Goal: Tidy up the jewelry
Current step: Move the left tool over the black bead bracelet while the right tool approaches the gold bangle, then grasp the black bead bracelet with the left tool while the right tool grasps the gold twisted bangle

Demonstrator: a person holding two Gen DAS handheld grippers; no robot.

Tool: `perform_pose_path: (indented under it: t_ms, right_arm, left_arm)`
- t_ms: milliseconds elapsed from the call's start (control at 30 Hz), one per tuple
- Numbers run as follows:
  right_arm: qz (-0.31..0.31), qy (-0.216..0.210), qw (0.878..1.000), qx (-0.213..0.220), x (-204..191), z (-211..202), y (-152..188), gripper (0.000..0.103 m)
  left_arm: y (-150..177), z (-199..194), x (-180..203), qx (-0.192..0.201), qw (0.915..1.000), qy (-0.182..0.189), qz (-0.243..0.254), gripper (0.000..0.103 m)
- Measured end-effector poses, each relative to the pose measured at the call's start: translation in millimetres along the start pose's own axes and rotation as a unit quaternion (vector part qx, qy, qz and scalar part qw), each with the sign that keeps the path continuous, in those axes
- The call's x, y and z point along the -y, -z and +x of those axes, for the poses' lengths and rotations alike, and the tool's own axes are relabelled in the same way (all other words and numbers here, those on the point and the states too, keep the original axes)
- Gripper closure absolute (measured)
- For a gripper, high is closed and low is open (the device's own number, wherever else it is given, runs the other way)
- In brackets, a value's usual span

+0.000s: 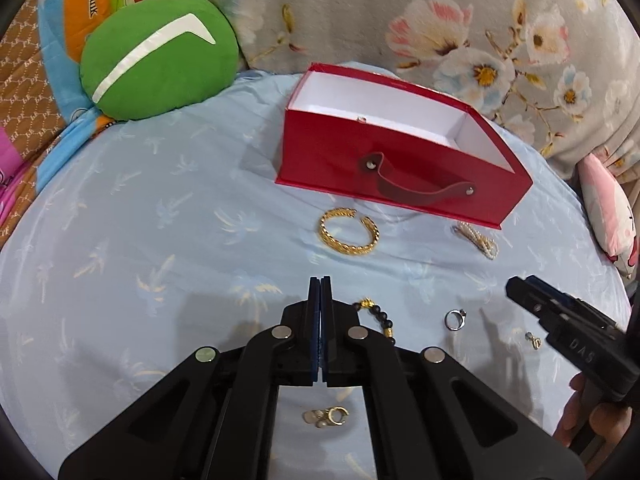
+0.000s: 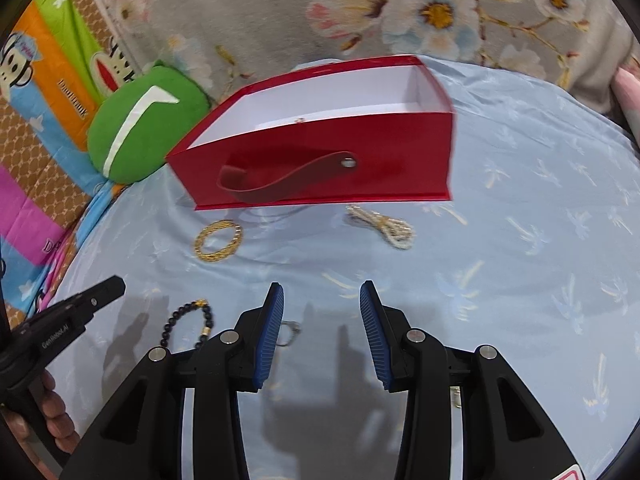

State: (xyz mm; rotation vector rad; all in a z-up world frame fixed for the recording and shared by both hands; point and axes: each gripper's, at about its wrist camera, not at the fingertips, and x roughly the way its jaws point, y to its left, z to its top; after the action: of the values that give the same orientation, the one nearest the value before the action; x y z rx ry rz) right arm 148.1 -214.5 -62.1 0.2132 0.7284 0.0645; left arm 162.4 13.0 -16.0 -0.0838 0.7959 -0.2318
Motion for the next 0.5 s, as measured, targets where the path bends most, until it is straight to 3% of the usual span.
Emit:
perform_pose_path:
  t_ms: [67,367,500]
  right_arm:
    - [-0.007,-0.004,1.0,0.0,-8.7,2.4,-0.4,0.064]
    - [-0.005,-0.004,1.0,-0.009,-12.8,1.8,6.4,0.064]
    - [-0.008,-0.005,1.0,-0.013,-15.5,6.1,3.8,0.064]
  left_arm:
    - [-0.7,-0.4,-3.0,-0.003,1.0,0.001,-0.005,0.103]
    - [25.3,44.2,5.1,-0.083,0.9961,0.026,0.008,0.101]
    - [27.0,50.9,9.3,-0.08,0.9964,0.018,0.022,0.096]
